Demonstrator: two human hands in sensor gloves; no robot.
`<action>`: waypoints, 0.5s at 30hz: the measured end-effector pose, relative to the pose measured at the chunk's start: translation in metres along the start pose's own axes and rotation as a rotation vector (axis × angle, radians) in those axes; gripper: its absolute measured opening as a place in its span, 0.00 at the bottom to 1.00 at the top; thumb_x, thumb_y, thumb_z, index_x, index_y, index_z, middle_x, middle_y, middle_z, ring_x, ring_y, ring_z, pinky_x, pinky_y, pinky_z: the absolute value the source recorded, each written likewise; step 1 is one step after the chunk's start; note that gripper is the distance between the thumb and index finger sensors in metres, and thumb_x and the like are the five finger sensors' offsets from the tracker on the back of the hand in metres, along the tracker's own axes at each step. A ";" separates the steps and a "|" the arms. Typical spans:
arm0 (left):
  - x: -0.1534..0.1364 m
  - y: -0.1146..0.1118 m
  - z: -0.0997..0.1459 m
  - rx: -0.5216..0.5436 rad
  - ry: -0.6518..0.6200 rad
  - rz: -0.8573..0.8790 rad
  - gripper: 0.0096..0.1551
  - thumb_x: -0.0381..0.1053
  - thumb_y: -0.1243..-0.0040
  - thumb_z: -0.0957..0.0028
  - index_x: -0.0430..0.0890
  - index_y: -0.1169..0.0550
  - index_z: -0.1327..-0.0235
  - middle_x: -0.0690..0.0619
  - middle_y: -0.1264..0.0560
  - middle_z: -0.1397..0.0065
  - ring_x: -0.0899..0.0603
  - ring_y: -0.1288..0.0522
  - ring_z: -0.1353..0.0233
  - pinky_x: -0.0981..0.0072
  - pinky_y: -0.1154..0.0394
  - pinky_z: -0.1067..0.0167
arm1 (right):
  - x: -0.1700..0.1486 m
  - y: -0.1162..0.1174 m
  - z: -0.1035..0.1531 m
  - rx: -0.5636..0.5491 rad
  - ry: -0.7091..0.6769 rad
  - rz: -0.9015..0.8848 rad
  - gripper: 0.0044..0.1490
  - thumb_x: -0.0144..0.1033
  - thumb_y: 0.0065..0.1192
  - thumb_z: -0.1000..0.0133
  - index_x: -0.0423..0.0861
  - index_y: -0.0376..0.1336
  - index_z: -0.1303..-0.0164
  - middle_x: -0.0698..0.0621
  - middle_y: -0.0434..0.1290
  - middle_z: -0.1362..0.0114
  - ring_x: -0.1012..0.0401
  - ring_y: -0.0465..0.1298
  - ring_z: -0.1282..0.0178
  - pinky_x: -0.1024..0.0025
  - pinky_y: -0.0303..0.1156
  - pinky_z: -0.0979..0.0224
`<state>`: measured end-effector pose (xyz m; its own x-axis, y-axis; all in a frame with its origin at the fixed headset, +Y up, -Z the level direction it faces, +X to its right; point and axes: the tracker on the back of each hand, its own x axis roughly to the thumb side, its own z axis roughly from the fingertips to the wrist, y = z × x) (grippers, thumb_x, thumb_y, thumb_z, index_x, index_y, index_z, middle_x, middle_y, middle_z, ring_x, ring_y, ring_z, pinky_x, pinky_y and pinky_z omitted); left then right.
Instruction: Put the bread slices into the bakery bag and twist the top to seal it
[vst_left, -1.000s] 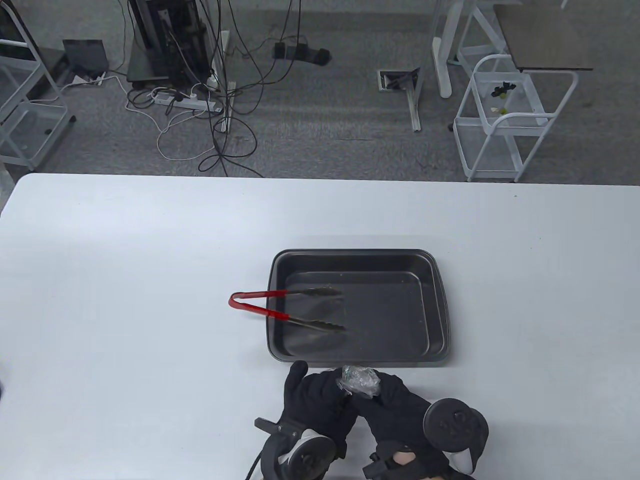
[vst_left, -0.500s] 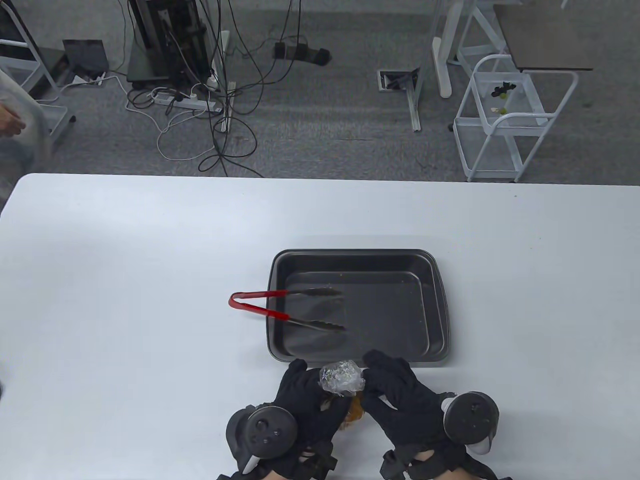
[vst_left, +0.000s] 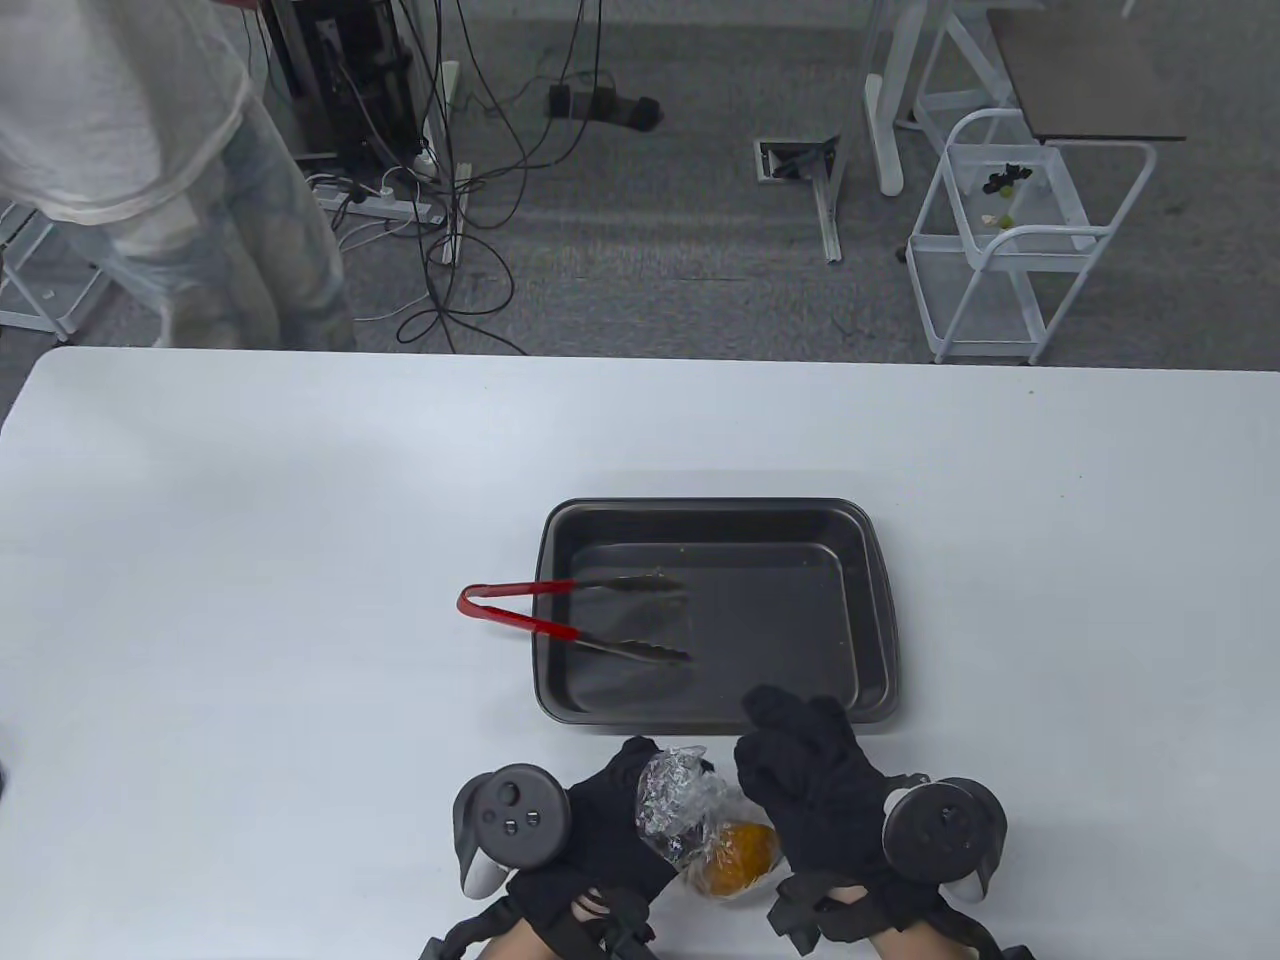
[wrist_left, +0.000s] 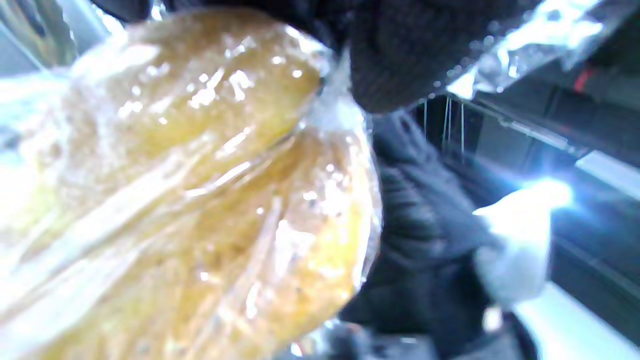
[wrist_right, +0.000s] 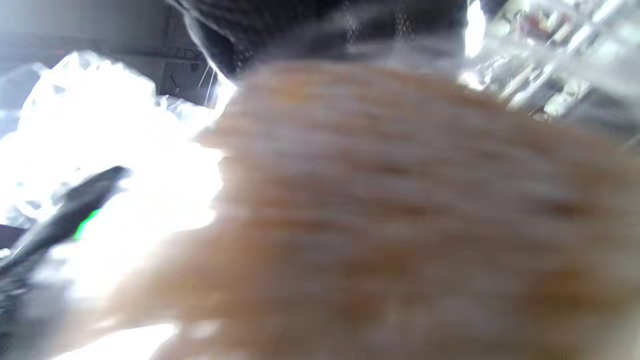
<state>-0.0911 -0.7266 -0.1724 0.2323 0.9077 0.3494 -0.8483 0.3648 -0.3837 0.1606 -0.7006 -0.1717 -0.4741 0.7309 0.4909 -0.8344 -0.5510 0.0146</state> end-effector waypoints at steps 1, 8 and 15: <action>-0.003 0.002 0.000 -0.020 0.009 0.049 0.27 0.57 0.29 0.48 0.53 0.24 0.37 0.50 0.20 0.34 0.44 0.19 0.35 0.29 0.43 0.22 | 0.000 -0.003 0.001 0.008 -0.010 -0.003 0.26 0.36 0.68 0.48 0.33 0.71 0.46 0.33 0.64 0.23 0.33 0.70 0.30 0.24 0.45 0.28; -0.019 0.011 -0.004 -0.103 0.009 0.216 0.26 0.58 0.30 0.48 0.53 0.23 0.38 0.50 0.20 0.34 0.44 0.19 0.34 0.29 0.45 0.21 | 0.022 -0.004 0.007 0.171 -0.304 0.110 0.38 0.39 0.74 0.48 0.43 0.63 0.28 0.36 0.65 0.22 0.35 0.73 0.31 0.26 0.50 0.24; -0.024 0.011 -0.005 -0.112 0.011 0.228 0.24 0.60 0.32 0.46 0.56 0.25 0.39 0.52 0.19 0.36 0.46 0.19 0.37 0.32 0.46 0.19 | 0.031 0.012 0.011 0.119 -0.381 0.250 0.34 0.35 0.73 0.48 0.42 0.66 0.32 0.40 0.76 0.31 0.41 0.81 0.40 0.28 0.55 0.25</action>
<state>-0.1035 -0.7431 -0.1896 0.0468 0.9711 0.2341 -0.8217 0.1707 -0.5438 0.1390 -0.6889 -0.1469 -0.5013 0.3820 0.7764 -0.6588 -0.7502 -0.0563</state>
